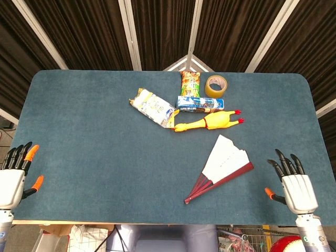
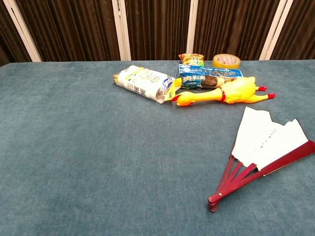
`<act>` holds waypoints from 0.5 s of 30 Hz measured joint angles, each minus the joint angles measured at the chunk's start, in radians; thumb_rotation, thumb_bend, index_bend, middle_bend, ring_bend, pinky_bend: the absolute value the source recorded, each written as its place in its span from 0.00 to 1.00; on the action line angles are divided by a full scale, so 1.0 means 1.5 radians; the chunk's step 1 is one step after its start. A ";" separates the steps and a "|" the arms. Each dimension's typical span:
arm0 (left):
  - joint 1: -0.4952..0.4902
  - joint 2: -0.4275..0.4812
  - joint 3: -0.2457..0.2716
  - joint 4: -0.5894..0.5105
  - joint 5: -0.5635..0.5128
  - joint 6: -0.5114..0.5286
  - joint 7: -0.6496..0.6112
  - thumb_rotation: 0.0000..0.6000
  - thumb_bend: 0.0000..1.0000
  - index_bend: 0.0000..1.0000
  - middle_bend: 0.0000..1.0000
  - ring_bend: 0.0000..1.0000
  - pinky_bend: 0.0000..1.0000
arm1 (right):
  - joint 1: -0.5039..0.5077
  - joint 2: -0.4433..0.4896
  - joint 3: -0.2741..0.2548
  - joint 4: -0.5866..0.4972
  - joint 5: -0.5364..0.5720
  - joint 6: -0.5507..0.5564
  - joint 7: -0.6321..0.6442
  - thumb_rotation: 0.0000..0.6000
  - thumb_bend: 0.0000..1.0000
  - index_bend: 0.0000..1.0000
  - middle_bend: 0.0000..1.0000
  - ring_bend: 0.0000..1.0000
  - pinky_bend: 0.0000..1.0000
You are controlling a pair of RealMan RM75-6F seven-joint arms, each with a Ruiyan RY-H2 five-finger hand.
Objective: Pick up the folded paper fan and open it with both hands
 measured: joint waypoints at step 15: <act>0.016 0.016 -0.012 -0.001 -0.009 0.033 -0.040 1.00 0.46 0.07 0.00 0.00 0.00 | 0.043 -0.100 -0.021 0.042 -0.041 -0.064 -0.032 1.00 0.17 0.33 0.08 0.18 0.09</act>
